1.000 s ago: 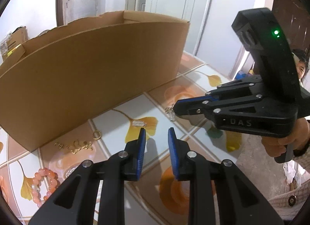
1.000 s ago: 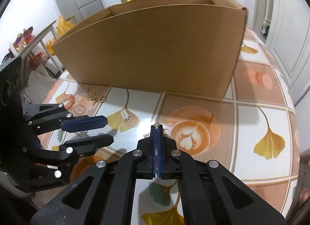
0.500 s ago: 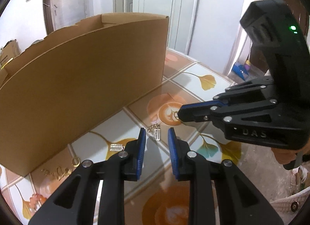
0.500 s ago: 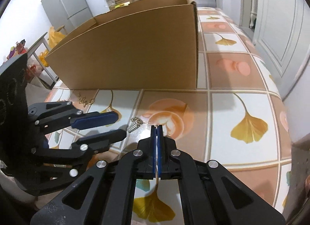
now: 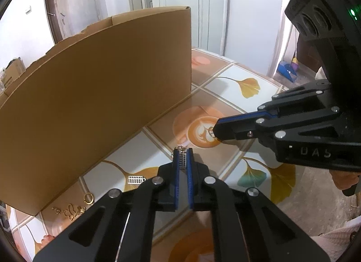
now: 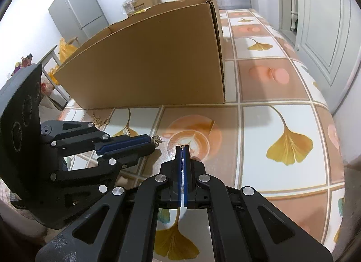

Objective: Organize jewelry
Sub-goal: 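Lift both held charms and carry both grippers over the box, then open both grippers to drop the gold charms into the box, then move both grippers back down to the table beside the box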

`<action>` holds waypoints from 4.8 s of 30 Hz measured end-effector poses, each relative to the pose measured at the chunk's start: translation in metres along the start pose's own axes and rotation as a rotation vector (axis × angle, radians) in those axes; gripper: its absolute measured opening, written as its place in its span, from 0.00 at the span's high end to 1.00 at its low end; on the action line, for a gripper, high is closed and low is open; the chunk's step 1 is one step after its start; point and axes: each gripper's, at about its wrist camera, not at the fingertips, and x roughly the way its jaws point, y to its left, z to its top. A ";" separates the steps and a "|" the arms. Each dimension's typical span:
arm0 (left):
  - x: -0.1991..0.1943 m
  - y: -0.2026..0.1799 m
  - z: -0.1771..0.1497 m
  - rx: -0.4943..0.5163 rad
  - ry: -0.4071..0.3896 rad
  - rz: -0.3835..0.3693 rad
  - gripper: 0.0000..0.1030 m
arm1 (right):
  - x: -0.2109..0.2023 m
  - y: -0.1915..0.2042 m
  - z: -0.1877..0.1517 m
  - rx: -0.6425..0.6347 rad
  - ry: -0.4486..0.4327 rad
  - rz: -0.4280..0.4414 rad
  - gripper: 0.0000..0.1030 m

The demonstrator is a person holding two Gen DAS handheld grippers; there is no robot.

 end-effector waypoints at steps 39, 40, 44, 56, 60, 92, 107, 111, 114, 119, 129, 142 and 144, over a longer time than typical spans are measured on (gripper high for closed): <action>-0.126 0.048 0.025 -0.122 -0.284 -0.039 1.00 | -0.068 0.052 0.068 -0.129 -0.209 0.077 1.00; -0.135 0.053 0.030 -0.121 -0.306 -0.035 1.00 | -0.071 0.057 0.078 -0.151 -0.224 0.089 1.00; -0.148 0.074 0.046 -0.134 -0.326 -0.035 1.00 | -0.072 0.069 0.110 -0.196 -0.241 0.130 1.00; -0.052 0.166 0.088 -0.395 -0.018 -0.176 1.00 | 0.021 0.055 0.183 -0.102 0.071 0.199 1.00; -0.021 0.176 0.090 -0.428 0.082 -0.175 1.00 | 0.053 0.045 0.190 -0.064 0.177 0.181 1.00; -0.052 0.173 0.099 -0.395 -0.023 -0.065 0.94 | 0.020 0.032 0.191 -0.063 0.055 0.122 0.71; -0.163 0.130 0.004 -0.404 -0.250 0.004 0.76 | -0.076 0.058 0.103 -0.159 -0.143 0.186 0.62; -0.152 0.119 -0.024 -0.399 -0.189 0.007 0.76 | -0.056 0.057 0.076 -0.124 -0.083 0.184 0.62; -0.138 0.110 -0.041 -0.408 -0.139 -0.004 0.76 | -0.037 0.055 0.059 -0.091 -0.035 0.162 0.62; -0.108 0.097 -0.057 -0.397 -0.057 0.040 0.76 | -0.006 0.059 0.040 -0.064 0.030 0.118 0.62; -0.080 0.085 -0.065 -0.354 0.005 0.109 0.76 | 0.023 0.080 0.038 -0.174 0.073 0.036 0.61; -0.077 0.074 -0.071 -0.312 -0.007 0.118 0.76 | 0.055 0.086 0.040 -0.338 0.136 -0.013 0.86; -0.076 0.073 -0.072 -0.304 -0.006 0.115 0.76 | 0.054 0.086 0.040 -0.351 0.141 -0.017 0.87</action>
